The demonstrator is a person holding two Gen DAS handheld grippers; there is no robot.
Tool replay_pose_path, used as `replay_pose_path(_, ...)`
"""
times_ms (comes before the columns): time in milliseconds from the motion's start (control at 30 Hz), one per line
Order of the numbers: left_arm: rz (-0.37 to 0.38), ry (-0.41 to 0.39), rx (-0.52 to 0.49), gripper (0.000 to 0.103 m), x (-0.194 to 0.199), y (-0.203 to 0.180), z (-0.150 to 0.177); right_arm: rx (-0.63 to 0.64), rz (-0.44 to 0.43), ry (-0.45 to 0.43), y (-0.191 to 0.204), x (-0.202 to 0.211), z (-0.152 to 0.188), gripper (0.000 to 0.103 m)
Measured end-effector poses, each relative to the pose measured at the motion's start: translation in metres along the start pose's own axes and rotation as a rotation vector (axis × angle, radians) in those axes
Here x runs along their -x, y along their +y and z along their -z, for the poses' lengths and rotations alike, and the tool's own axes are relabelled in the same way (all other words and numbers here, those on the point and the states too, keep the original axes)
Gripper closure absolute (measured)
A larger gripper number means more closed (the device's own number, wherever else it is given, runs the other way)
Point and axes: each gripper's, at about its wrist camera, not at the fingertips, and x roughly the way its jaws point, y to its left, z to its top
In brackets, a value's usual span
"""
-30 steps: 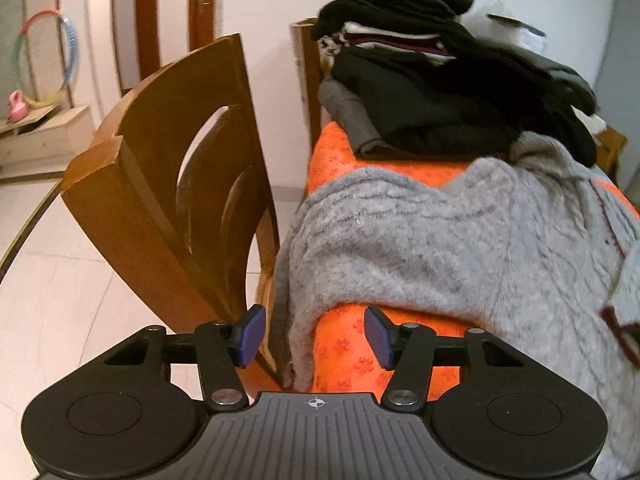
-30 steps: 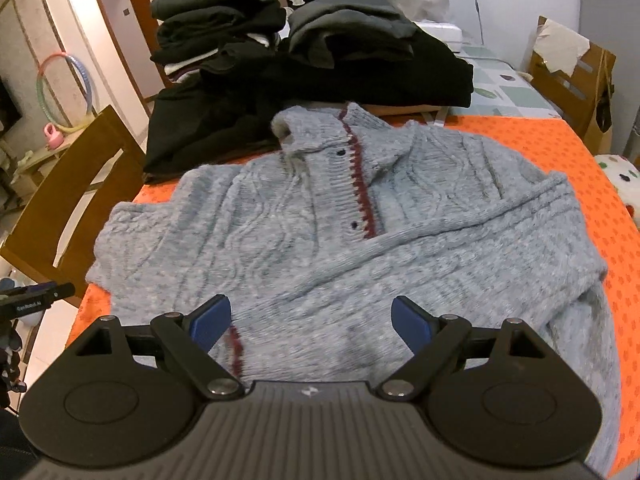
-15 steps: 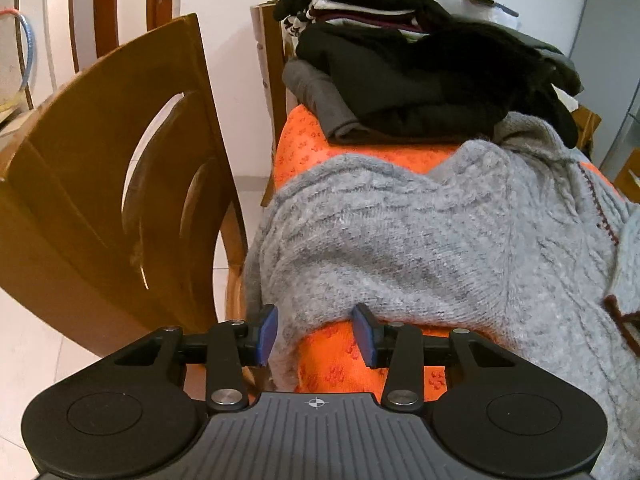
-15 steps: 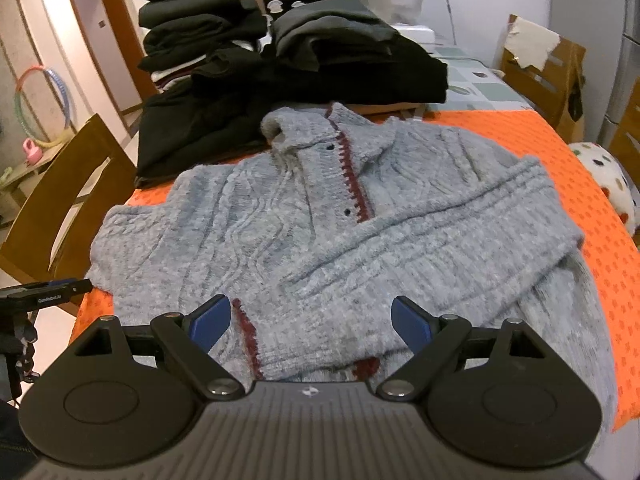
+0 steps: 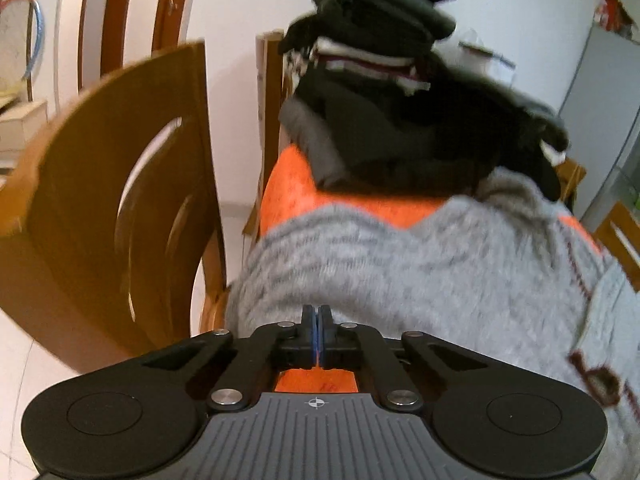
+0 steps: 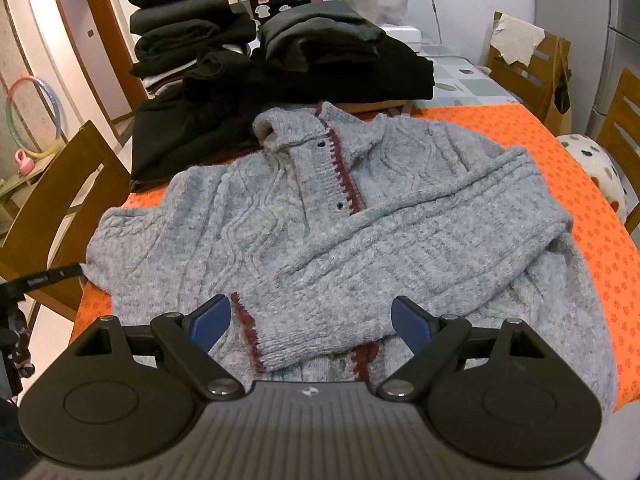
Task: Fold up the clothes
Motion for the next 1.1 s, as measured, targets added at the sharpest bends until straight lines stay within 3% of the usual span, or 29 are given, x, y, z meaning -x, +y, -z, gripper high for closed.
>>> replay_pose_path(133, 0.086, -0.112, -0.028, 0.101, 0.016, -0.029, -0.030, -0.006, 0.000, -0.002, -0.003, 0.000, 0.000, 0.012)
replay_pose_path(233, 0.124, -0.128, -0.061, 0.101, 0.018, -0.050, -0.044, -0.002, -0.005, 0.000, -0.005, 0.000, -0.002, 0.012)
replay_pose_path(333, 0.092, -0.107, -0.085, 0.101, 0.013, -0.058, -0.042, 0.002, -0.005, -0.005, -0.007, 0.001, -0.004, 0.012)
replay_pose_path(433, 0.048, -0.060, -0.046, 0.097, 0.005, -0.052, -0.033, 0.001, -0.004, -0.006, -0.011, 0.002, -0.005, 0.012)
replay_pose_path(567, -0.029, -0.024, 0.015, 0.060, -0.001, -0.034, -0.022, -0.008, 0.003, 0.002, -0.018, 0.001, -0.006, 0.012)
replay_pose_path(667, -0.086, 0.004, 0.061, 0.046, -0.007, -0.018, -0.015, -0.018, 0.008, 0.010, -0.023, 0.000, -0.005, 0.012)
replay_pose_path(867, -0.117, 0.082, 0.143, 0.034, -0.039, 0.005, -0.009, -0.027, 0.007, 0.021, -0.025, -0.006, -0.004, 0.012)
replay_pose_path(1067, -0.104, 0.114, 0.201, 0.033, -0.068, 0.015, -0.009, -0.049, 0.016, 0.017, -0.025, -0.007, -0.002, 0.012)
replay_pose_path(1100, -0.101, 0.105, 0.205, 0.036, -0.067, 0.016, -0.010, -0.054, 0.020, 0.015, -0.026, -0.007, -0.002, 0.012)
